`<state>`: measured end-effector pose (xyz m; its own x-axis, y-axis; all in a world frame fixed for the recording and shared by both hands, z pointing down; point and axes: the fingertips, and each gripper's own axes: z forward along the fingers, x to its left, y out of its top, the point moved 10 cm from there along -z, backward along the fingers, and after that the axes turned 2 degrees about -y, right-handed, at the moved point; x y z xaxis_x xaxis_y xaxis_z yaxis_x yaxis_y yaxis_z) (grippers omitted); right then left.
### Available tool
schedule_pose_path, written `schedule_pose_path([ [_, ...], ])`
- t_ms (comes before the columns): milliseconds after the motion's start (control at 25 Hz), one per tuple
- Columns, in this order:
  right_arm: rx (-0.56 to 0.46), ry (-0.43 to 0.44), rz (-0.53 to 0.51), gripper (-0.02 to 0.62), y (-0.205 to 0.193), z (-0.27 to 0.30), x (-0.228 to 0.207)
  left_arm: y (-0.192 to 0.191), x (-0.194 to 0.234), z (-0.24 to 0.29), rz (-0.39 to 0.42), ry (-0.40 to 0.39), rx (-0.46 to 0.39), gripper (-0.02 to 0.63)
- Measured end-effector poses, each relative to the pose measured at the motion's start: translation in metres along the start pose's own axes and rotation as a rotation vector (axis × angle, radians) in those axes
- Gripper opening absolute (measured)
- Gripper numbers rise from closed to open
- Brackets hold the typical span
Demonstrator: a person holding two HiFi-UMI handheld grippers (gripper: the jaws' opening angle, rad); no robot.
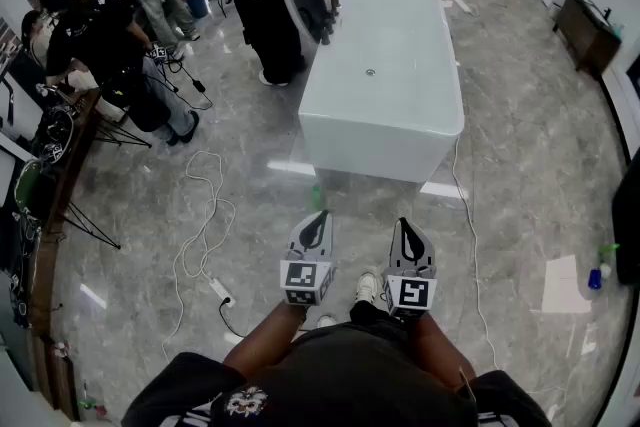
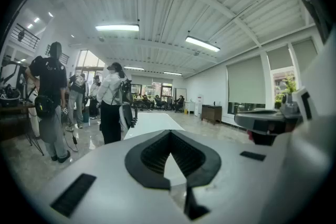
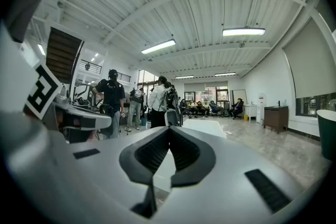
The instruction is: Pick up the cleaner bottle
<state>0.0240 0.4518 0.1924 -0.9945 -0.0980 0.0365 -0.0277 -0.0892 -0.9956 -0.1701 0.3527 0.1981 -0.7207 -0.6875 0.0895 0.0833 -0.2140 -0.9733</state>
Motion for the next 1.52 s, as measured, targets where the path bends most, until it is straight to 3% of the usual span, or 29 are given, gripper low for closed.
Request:
schedule_pose_path([
  [280,-0.015,0.028,-0.01,0.015,0.002,0.072,-0.049,0.01,0.005,0.075,0.021,0.041,-0.002,0.005],
  [600,0.006,0.079,0.018,0.015,-0.007,0.132,-0.051,0.005,0.041,0.117,0.013,0.1,0.037,0.005],
  [880,0.05,0.076,0.002,0.015,-0.017,0.198,-0.034,-0.001,0.099,0.165,-0.008,0.087,0.052,0.005],
  [1080,0.086,0.052,-0.017,0.015,-0.013,0.264,-0.007,-0.005,0.171,0.195,0.032,0.098,0.094,0.005],
  [1240,0.106,0.045,-0.015,0.015,-0.023,0.311,0.016,-0.008,0.213,0.221,-0.022,0.065,0.086,0.005],
  [1520,0.137,0.06,-0.028,0.015,-0.068,0.372,0.031,-0.059,0.252,0.262,-0.023,0.048,0.111,0.006],
])
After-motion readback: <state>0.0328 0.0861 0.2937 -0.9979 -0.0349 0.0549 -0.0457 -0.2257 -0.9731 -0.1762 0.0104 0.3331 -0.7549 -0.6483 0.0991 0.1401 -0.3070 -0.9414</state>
